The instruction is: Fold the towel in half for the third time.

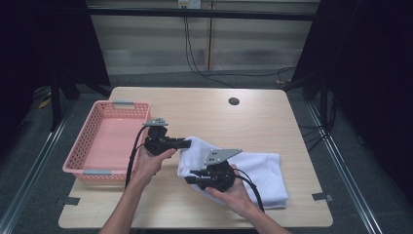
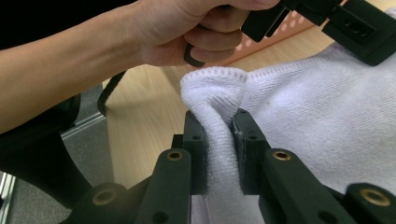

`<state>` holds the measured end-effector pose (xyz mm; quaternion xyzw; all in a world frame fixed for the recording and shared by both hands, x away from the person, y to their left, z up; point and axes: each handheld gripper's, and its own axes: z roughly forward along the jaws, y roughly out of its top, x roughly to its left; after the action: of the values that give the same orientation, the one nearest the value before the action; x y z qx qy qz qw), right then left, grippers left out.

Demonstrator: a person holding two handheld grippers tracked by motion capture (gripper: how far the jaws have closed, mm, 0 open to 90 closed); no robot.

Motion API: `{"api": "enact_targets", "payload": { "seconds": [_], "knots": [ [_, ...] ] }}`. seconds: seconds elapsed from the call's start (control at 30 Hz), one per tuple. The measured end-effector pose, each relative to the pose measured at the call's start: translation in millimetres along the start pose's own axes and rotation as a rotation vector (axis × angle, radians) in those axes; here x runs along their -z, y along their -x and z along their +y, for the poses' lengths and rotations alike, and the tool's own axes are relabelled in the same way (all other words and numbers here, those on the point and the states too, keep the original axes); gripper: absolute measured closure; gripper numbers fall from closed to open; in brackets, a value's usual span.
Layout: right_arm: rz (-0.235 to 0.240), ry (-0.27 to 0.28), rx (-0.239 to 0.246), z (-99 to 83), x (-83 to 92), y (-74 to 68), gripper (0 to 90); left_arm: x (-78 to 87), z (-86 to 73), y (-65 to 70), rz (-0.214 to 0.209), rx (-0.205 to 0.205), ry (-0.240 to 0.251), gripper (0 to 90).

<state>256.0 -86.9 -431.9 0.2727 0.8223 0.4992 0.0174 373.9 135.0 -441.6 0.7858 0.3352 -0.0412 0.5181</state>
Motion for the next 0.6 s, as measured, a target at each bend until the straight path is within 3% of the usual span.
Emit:
{"api": "enact_targets", "payload": {
  "seconds": [0.27,0.3,0.5,0.6],
  "knots": [
    [0.036,0.061,-0.014,14.2,0.8,-7.2,78.3,24.9,18.4,10.2,0.048,-0.024,-0.006,79.9],
    [0.039,0.068,-0.014,17.8,1.0,-8.5,78.3,28.4,22.7,12.9,0.056,-0.042,-0.015,79.9],
    [0.04,0.129,0.071,54.2,10.1,-27.7,78.7,51.4,47.8,30.1,0.062,-0.076,0.02,79.8],
    [0.041,0.142,0.06,51.9,5.2,-28.0,78.7,47.2,46.5,27.8,0.073,-0.065,0.015,79.8]
  ]
}}
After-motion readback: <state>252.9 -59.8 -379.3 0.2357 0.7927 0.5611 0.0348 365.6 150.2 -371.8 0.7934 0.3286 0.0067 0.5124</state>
